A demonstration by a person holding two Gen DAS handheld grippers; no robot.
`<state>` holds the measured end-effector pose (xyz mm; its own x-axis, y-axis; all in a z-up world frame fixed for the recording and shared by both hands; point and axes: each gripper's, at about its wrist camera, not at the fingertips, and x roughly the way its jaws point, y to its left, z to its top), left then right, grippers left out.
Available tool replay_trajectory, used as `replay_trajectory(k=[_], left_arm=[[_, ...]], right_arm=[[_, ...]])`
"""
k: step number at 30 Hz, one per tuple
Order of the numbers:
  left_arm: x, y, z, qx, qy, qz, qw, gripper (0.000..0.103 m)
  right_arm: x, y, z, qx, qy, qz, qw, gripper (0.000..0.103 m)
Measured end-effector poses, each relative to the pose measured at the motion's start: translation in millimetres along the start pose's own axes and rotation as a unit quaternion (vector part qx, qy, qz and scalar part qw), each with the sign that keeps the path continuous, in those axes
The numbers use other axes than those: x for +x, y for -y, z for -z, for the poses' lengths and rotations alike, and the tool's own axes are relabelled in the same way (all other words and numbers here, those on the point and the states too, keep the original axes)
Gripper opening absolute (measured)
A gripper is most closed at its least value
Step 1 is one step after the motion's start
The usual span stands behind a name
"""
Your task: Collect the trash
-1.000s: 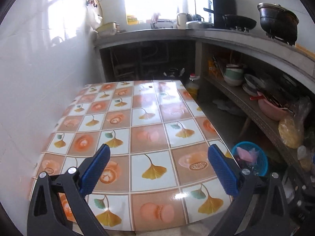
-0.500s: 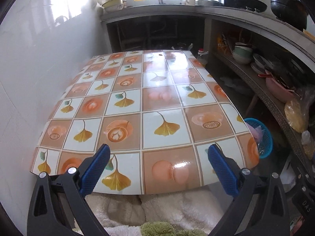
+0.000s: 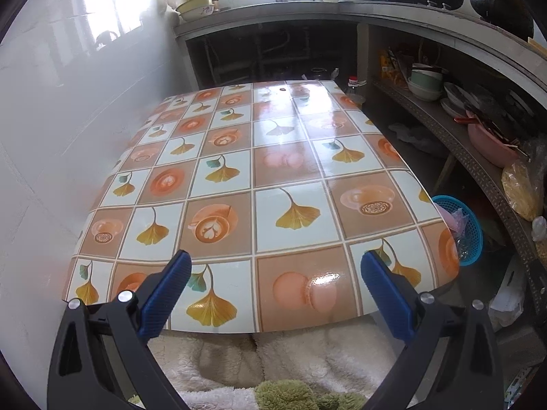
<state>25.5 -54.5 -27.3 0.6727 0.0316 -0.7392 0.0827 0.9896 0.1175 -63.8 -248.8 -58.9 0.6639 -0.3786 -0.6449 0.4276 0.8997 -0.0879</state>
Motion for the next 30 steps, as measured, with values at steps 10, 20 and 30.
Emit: replay_trajectory(k=[10,20,30], left_arm=[[0,1,-1,0.008,-0.006,-0.004,0.9999,0.097],[1,8,0,0.024,-0.01,0.0,0.9996,0.097],[-1,15,0,0.042,-0.005,0.001,0.9991,0.097]], right_arm=[[1,7,0,0.006,-0.002,0.005,1.0,0.095],[1,8,-2,0.004,0.0,0.002,1.0,0.095],[4,5,-4,-0.001,-0.004,-0.008,1.0,0.095]])
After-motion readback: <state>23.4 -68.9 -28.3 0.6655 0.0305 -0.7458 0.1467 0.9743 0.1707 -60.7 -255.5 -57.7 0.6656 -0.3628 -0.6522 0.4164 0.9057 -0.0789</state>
